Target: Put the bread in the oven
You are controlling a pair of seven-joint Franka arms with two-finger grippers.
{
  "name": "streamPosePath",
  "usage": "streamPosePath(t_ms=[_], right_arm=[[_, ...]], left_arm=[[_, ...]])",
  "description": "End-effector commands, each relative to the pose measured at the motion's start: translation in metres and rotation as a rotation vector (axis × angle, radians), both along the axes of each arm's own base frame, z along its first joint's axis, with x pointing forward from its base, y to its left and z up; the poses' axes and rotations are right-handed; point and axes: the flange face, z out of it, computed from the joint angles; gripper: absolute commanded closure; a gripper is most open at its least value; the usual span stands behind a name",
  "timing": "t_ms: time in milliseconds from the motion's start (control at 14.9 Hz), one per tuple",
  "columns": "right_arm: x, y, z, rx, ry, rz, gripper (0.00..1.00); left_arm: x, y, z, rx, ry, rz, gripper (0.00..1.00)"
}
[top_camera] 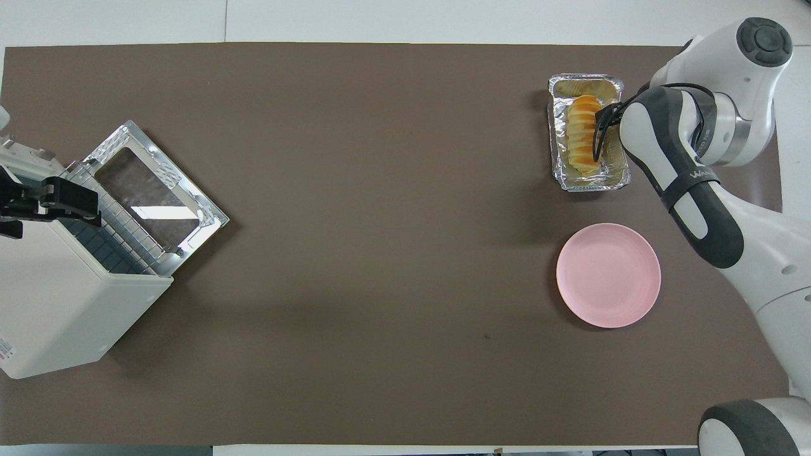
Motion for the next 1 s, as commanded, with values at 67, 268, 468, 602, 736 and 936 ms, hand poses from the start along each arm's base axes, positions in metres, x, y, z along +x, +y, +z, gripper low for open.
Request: streamPosePath(t_ms=[67, 268, 468, 602, 736, 936], right_arm=[[-0.012, 0.008, 0.01, -0.003, 0.0, -0.006, 1.0], [-0.012, 0.012, 0.012, 0.002, -0.002, -0.023, 1.0], [-0.012, 0.013, 0.013, 0.008, 0.004, -0.024, 1.0], [-0.013, 0.015, 0.02, 0.013, 0.017, -0.022, 1.0], [-0.016, 0.017, 0.036, 0.024, 0.04, -0.031, 1.0], [-0.024, 0.047, 0.09, 0.089, 0.119, -0.05, 1.0]], left_arm=[[-0.006, 0.002, 0.001, -0.017, 0.011, -0.002, 0.0], [-0.006, 0.003, 0.001, -0.018, 0.011, 0.0, 0.0], [-0.006, 0.003, 0.001, -0.018, 0.011, 0.0, 0.0], [-0.006, 0.002, 0.001, -0.017, 0.011, -0.002, 0.0], [-0.006, 0.002, 0.001, -0.017, 0.011, -0.002, 0.0], [-0.006, 0.002, 0.001, -0.017, 0.011, -0.002, 0.0]])
